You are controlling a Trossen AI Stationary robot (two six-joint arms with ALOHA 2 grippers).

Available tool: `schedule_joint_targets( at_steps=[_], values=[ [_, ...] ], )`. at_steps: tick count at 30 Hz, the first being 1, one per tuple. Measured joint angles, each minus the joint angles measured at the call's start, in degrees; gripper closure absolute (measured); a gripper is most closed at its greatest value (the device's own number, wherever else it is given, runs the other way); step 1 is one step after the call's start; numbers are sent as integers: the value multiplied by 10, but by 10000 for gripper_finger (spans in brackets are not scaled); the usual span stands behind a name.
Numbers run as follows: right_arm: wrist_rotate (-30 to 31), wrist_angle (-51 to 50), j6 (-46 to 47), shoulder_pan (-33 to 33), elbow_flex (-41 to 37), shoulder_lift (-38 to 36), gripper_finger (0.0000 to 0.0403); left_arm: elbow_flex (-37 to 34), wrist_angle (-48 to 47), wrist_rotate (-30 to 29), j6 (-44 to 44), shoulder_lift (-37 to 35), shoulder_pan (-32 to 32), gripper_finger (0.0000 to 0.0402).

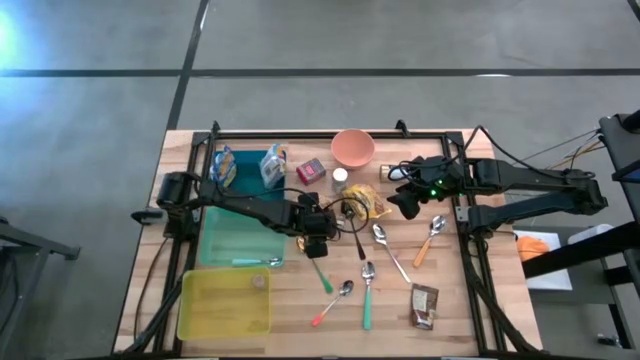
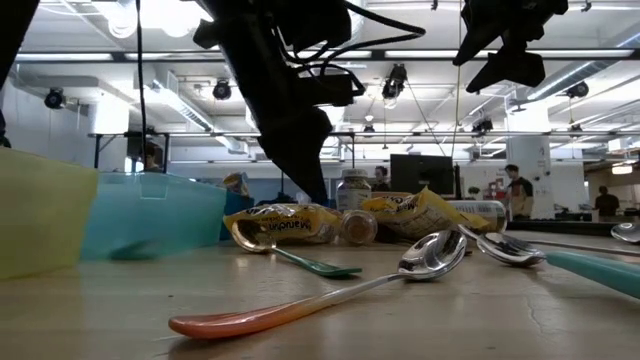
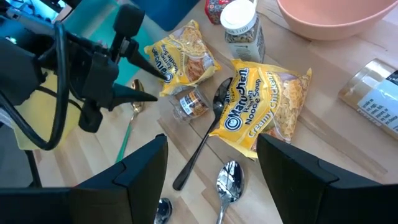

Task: Pick & Place Food Item
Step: Put the left yellow noodles packet into the blue bin

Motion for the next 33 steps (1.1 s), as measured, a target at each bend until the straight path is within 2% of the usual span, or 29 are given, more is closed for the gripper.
schedule_joint_targets(
  at_steps=[9, 16, 20, 25, 28, 33],
  values=[
    [0, 0, -4, 0, 0, 0, 161, 0, 1, 10, 2, 0, 1, 215],
    [0, 0, -6, 0, 0, 0, 161, 1, -4, 24, 0, 32, 1, 215],
    [-1, -1, -5, 0, 0, 0, 161, 5, -3, 0, -38, 44, 1, 215],
    [-1, -1, -4, 0, 0, 0, 161, 4, -12, -33, -42, 49, 1, 217],
    [-1, -1, -5, 0, 0, 0, 161, 2, -17, -46, -40, 49, 1, 236],
    [0, -1, -7, 0, 0, 0, 161, 2, -18, -47, -39, 49, 1, 321]
  ],
)
